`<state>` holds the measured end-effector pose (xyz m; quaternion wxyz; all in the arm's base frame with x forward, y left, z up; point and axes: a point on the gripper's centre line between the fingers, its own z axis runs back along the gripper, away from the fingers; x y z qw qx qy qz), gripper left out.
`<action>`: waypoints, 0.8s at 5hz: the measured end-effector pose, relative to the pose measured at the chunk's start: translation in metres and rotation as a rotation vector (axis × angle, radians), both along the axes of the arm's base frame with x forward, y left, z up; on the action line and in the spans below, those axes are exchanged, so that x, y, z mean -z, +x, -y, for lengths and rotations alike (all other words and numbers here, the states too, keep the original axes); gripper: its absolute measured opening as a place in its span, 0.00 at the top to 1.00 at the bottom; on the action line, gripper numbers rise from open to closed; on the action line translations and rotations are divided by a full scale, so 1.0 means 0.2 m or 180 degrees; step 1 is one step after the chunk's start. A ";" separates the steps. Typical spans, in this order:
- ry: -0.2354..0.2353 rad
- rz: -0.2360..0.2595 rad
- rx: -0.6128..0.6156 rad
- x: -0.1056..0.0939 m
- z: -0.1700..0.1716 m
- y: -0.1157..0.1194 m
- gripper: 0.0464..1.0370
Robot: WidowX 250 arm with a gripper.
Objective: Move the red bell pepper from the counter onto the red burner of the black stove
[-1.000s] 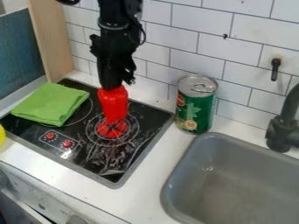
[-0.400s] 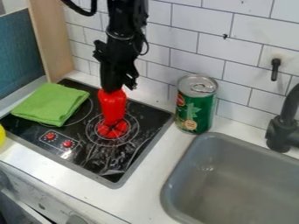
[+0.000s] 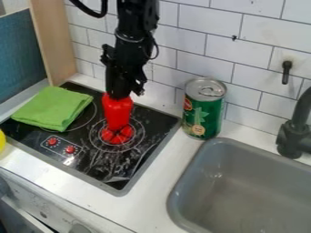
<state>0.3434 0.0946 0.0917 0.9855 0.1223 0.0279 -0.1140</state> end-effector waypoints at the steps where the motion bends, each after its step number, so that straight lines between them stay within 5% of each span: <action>1: -0.0028 0.0006 0.0019 -0.05 0.00 -0.02 0.39; 2: -0.0096 0.0243 -0.0028 -0.18 -0.01 -0.06 0.10; 3: -0.0154 0.0406 -0.0153 -0.27 -0.09 -0.14 0.03; 4: -0.0162 0.0246 -0.0152 -0.32 -0.14 -0.27 0.03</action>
